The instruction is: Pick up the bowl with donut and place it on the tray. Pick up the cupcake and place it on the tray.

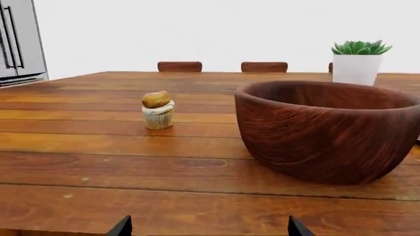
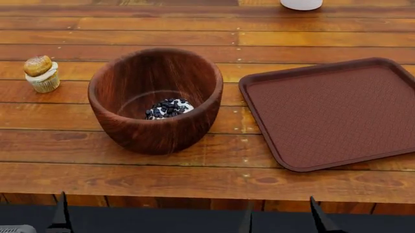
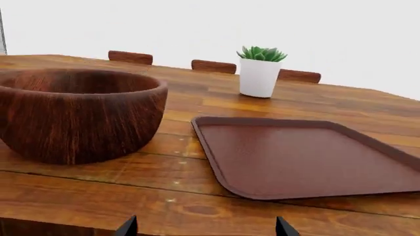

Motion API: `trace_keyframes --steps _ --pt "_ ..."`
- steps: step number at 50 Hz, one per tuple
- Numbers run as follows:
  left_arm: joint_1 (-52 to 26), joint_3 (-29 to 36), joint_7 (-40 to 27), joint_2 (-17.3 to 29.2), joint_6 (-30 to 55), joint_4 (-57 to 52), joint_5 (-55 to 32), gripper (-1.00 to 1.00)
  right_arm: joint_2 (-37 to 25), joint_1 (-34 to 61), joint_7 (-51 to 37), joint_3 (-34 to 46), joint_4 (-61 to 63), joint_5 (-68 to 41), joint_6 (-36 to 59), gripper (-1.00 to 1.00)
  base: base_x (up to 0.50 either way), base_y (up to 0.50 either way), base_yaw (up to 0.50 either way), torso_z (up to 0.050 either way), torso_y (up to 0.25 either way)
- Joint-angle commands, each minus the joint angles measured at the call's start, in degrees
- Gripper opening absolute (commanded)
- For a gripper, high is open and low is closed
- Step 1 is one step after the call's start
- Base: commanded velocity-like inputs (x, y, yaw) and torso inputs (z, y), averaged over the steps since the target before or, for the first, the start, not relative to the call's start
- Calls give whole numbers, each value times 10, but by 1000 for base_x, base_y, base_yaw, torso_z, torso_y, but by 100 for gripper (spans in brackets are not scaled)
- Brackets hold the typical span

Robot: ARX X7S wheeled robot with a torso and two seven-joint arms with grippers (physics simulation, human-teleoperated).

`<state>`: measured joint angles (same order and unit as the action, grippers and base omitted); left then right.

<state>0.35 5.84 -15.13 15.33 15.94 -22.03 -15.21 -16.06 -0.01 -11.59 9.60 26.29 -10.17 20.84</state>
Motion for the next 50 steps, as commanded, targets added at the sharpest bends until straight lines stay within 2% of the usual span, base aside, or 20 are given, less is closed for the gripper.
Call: trace_keyframes --steps 1,3,5,7,11,15,20,33,50 --pt "-55 -118 -59 81 271 -270 -137 100 -64 82 -7 -89 328 -105 338 100 0 0 0 0 0" --pt "-76 -139 -68 90 311 -294 -170 100 -90 110 -39 -108 337 -172 370 100 0 0 0 0 0" --pt "-117 -173 -91 95 371 -315 -221 100 -157 161 -140 -127 337 -335 381 100 0 0 0 0 0" --pt "-155 -195 -114 100 419 -325 -260 100 -199 217 -212 -151 336 -457 392 100 0 0 0 0 0" --pt "-183 -190 -131 111 446 -326 -268 100 -240 294 -267 -146 333 -544 412 100 0 0 0 0 0" --pt "-202 -190 -138 118 461 -331 -279 100 -254 330 -280 -141 325 -567 424 100 0 0 0 0 0" --pt "-197 -187 -136 123 455 -332 -278 100 -261 322 -272 -138 331 -567 406 100 111 0 0 0 0" --pt "-190 -198 -151 130 467 -352 -304 100 -306 323 -311 -124 335 -618 367 100 500 0 0 0 0" --pt "-179 -194 -161 142 450 -351 -311 100 -352 333 -335 -75 332 -630 312 100 500 0 0 0 1"
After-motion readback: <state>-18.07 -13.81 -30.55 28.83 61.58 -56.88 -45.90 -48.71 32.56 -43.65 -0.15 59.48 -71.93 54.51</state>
